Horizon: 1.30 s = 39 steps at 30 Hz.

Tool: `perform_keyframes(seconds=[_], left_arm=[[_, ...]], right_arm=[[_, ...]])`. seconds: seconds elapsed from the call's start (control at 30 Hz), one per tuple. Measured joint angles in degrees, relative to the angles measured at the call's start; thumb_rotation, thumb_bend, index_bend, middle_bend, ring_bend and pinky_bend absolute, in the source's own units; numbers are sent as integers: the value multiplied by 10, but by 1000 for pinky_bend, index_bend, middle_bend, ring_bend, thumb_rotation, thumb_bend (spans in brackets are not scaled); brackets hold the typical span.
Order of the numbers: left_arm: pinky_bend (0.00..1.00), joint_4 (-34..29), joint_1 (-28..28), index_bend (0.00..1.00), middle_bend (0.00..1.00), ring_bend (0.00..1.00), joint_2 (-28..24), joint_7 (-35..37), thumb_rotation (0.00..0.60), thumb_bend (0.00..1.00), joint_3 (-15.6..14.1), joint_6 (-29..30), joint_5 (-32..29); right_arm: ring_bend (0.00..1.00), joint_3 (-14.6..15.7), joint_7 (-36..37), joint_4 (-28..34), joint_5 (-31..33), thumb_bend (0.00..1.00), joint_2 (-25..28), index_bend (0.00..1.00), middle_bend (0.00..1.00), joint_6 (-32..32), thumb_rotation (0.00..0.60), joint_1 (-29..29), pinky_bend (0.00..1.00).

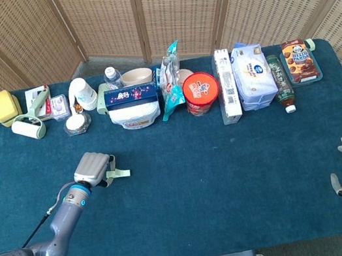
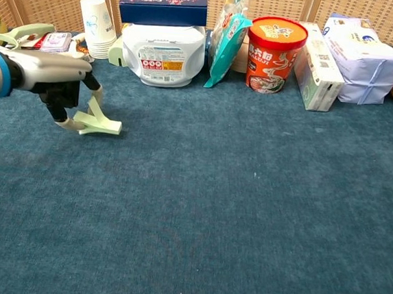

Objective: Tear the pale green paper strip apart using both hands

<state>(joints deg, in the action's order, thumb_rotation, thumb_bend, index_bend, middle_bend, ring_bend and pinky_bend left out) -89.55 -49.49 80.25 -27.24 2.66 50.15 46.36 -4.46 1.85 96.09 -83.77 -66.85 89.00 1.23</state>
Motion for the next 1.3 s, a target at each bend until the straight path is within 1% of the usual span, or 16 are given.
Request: perform_keyframes(seconds=[0.27,0.4,0.5,0.6,0.73,0.87,0.9,0.93,1.03,1.07,1.1,1.13,1.17,1.23,1.27,1.3], left_arm=[[1000,-33,22,668,1000,1000,-50,49,600,464,1,11,65],[1000,-57,40,669,1000,1000,-87,91,600,463,1,19,114],[1000,-75,54,668,1000,1000,-121,130,600,463,0,22,152],[1000,-95,66,668,1000,1000,-154,162,600,463,-2,22,184],[1000,-123,78,668,1000,1000,-198,200,600,462,-3,21,221],[1000,-149,87,668,1000,1000,-239,238,600,460,-2,19,254],[1000,-155,89,668,1000,1000,-249,245,600,460,-2,19,263],[1000,-159,91,669,1000,1000,-256,250,600,460,-2,18,270],[1000,-172,94,668,1000,1000,-277,267,600,459,-1,16,288],[1000,-176,95,668,1000,1000,-283,274,600,459,0,16,294],[1000,-180,96,668,1000,1000,-291,284,600,458,1,15,302],[1000,-182,96,668,1000,1000,-297,291,600,458,1,15,309],[1000,-185,97,668,1000,1000,-303,297,600,459,2,15,316],[1000,-189,98,668,1000,1000,-317,310,600,459,5,13,331],[1000,-190,98,668,1000,1000,-321,314,600,459,6,12,336],[1000,-192,98,668,1000,1000,-325,319,600,458,7,10,340]], right_arm=[[166,-1,4,-2,0,464,-3,19,278,-14,490,-9,172],[166,-4,9,-1,-5,464,-7,19,278,-24,490,-20,172],[172,-6,18,0,-8,464,-9,19,315,-31,490,-27,173],[217,-9,35,-2,-11,464,-11,19,400,-41,489,-36,207],[322,-14,67,-7,-19,464,-15,24,513,-57,489,-53,281],[458,-19,102,-13,-34,464,-22,55,622,-74,489,-76,414],[511,-20,111,-15,-40,464,-25,68,666,-77,488,-84,463],[564,-22,117,-16,-45,464,-27,90,705,-79,488,-89,510],[738,-23,137,-19,-62,450,-35,226,834,-88,487,-106,670],[803,-23,143,-20,-68,428,-37,286,891,-92,488,-111,731],[840,-23,152,-22,-76,405,-40,323,926,-96,488,-120,767],[895,-23,157,-22,-82,363,-42,393,969,-100,487,-126,821],[945,-23,163,-23,-88,323,-44,478,994,-104,487,-133,881],[993,-22,169,-24,-99,269,-48,579,1000,-114,485,-148,961],[1000,-22,168,-25,-102,249,-50,610,1000,-118,485,-153,987],[1000,-22,166,-25,-104,240,-52,618,1000,-121,485,-158,995]])
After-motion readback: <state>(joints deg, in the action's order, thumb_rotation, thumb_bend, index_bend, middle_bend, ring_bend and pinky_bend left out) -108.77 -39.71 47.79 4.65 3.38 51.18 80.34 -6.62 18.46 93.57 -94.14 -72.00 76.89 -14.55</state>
